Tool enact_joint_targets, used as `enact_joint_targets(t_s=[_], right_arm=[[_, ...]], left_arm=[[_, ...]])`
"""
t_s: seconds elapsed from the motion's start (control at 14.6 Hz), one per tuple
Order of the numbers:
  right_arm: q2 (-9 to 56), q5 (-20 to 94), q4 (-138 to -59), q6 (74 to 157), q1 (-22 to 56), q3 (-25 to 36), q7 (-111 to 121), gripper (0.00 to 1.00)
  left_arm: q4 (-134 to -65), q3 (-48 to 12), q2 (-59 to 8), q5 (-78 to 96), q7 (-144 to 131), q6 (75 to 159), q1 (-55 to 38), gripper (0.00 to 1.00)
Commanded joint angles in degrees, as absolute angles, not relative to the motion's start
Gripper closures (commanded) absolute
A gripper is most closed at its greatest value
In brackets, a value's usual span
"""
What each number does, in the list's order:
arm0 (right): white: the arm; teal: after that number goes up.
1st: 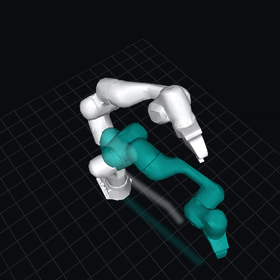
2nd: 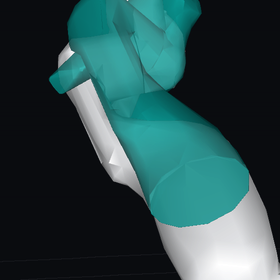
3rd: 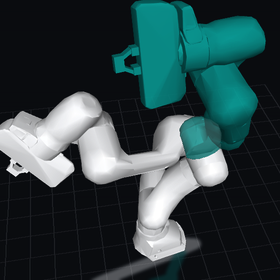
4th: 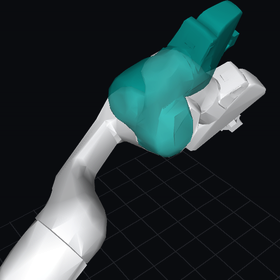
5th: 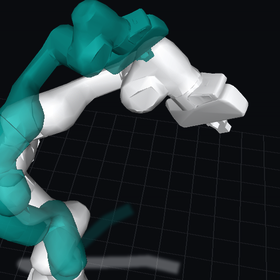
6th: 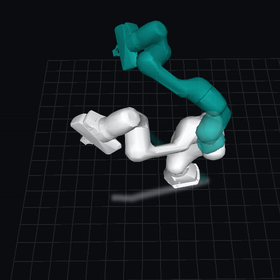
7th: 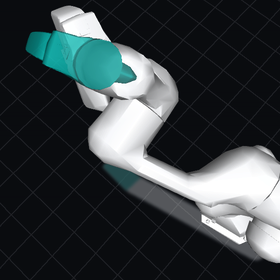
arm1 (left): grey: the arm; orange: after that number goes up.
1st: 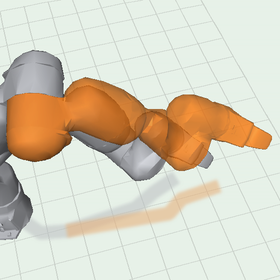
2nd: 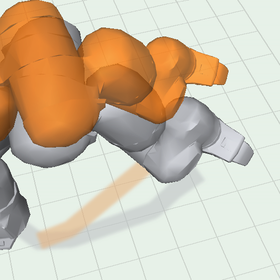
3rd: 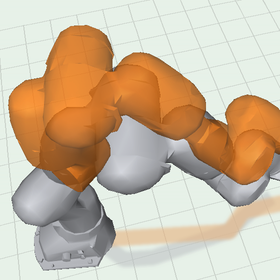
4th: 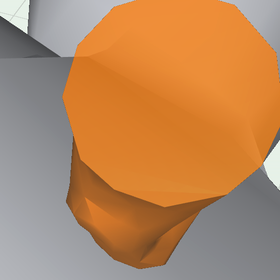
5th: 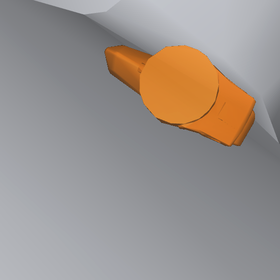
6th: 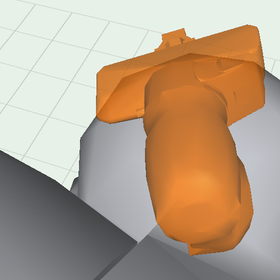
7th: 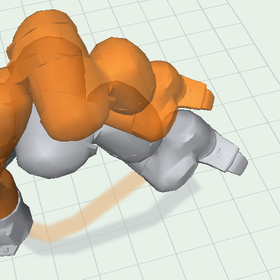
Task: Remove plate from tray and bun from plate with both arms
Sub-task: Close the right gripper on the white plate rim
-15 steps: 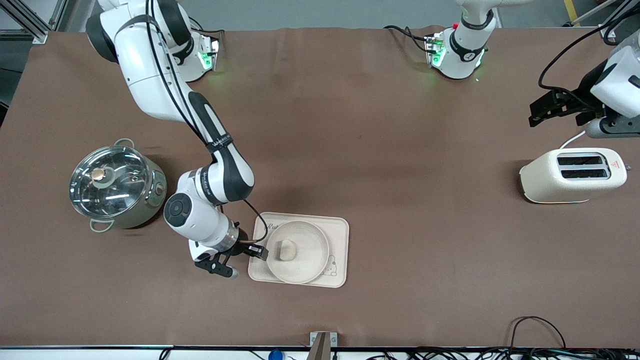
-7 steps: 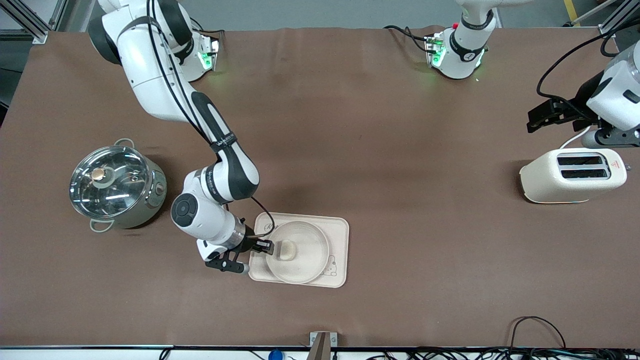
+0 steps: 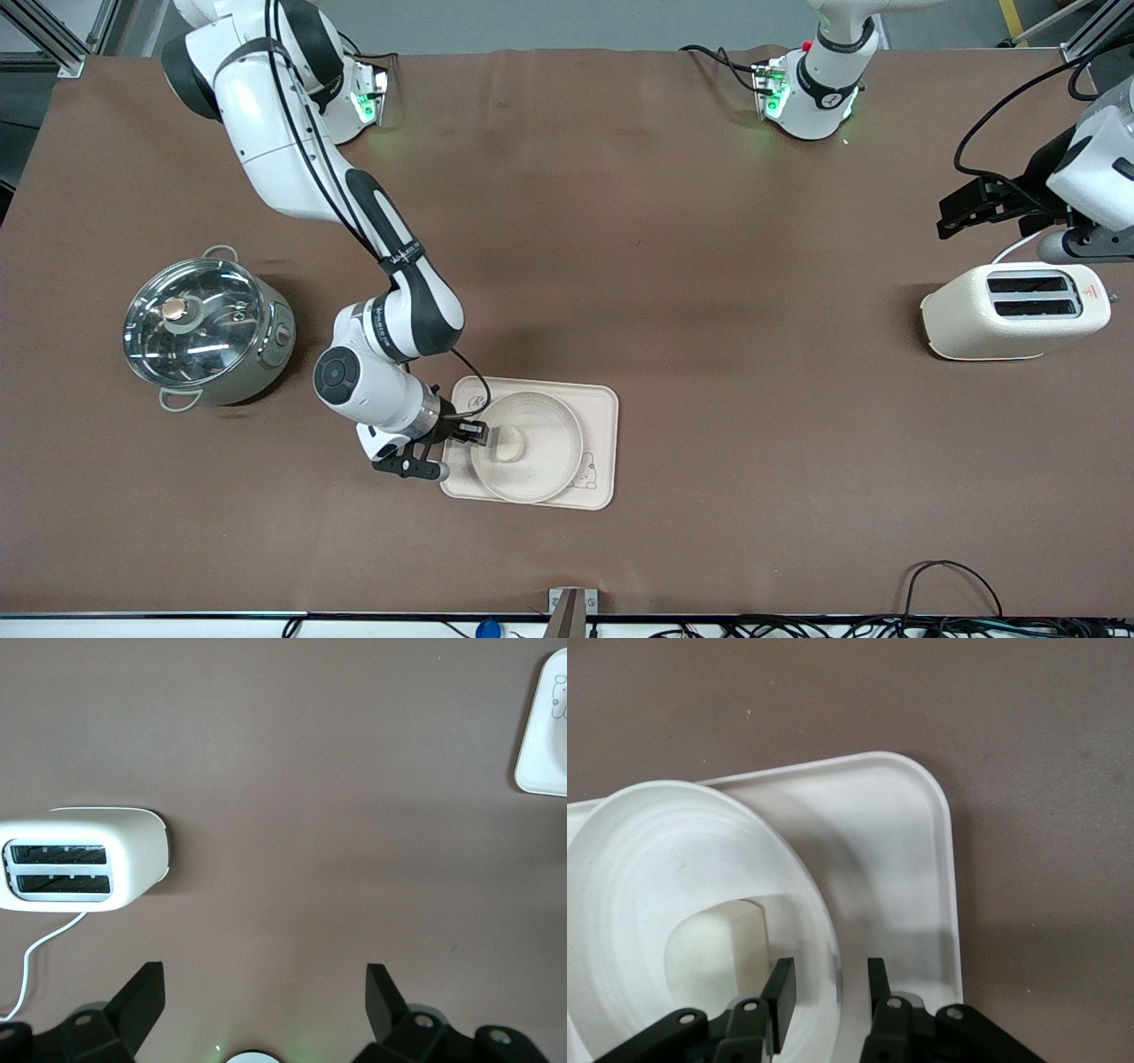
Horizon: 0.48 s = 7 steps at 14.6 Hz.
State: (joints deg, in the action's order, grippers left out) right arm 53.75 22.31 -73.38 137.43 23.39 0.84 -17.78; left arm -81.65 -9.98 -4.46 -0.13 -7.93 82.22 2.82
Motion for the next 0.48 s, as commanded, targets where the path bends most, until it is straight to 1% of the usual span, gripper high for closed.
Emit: enact_joint_targets(t_s=[0.0, 0.07, 0.14, 0.2, 0.34, 0.41], right_arm=[[54.8, 23.6, -74.0, 139.7, 23.1, 0.0, -16.1, 0.63], [55.0, 23.6, -74.0, 140.0, 23.0, -0.4, -16.0, 0.65], [55.1, 23.5, -74.0, 140.0, 23.0, -0.6, -16.0, 0.72], [55.1, 23.5, -73.9, 140.0, 23.0, -0.6, -16.0, 0.79], [55.3, 23.5, -73.8, 140.0, 23.0, -0.8, -16.0, 0.99], [55.3, 23.5, -73.8, 140.0, 22.7, -1.2, -15.9, 1.00]], left_arm=[[-81.2, -10.0, -3.5, 0.2, -7.2, 82.3, 3.1, 0.00], [-81.2, -9.8, -3.5, 0.3, -7.1, 82.3, 3.2, 0.00], [-81.2, -9.7, -3.5, 0.3, -7.1, 82.3, 3.2, 0.00], [-81.2, -9.7, -3.5, 0.3, -7.1, 82.4, 3.2, 0.00], [-81.0, -9.7, -3.5, 0.2, -7.7, 82.4, 3.2, 0.00], [-81.0, -9.7, -3.5, 0.2, -7.8, 82.4, 3.2, 0.00]])
